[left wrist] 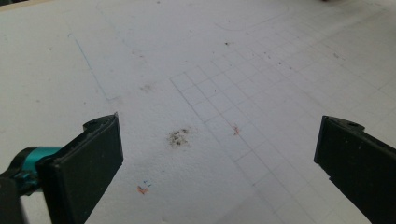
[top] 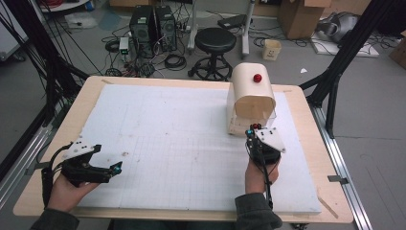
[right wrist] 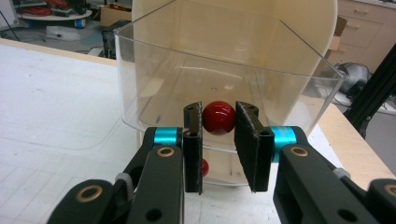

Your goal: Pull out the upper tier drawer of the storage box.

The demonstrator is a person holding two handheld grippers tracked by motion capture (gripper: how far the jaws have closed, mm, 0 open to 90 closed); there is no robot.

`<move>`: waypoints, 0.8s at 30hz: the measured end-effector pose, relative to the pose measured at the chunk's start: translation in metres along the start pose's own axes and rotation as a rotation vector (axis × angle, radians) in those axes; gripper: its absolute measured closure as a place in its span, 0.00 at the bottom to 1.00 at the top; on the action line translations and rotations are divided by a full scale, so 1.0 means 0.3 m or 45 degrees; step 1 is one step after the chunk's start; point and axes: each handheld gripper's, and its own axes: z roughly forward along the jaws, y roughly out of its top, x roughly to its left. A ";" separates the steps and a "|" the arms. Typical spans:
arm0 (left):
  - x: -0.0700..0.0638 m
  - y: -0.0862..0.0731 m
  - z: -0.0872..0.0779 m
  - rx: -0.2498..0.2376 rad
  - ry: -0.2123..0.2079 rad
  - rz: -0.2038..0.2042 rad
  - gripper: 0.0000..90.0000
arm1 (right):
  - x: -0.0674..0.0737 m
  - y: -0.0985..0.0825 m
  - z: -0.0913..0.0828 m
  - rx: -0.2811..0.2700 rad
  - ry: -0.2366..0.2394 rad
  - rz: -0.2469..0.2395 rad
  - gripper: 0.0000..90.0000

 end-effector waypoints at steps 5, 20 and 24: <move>0.000 0.000 -0.001 -0.001 0.001 0.000 0.02 | 0.000 -0.005 -0.015 -0.006 0.007 0.007 0.81; 0.000 0.001 -0.001 0.001 -0.002 0.004 0.02 | -0.001 -0.020 -0.055 -0.010 0.021 0.009 0.81; -0.001 0.001 -0.001 -0.002 0.000 0.001 0.02 | -0.001 -0.022 -0.061 -0.016 0.022 0.008 0.81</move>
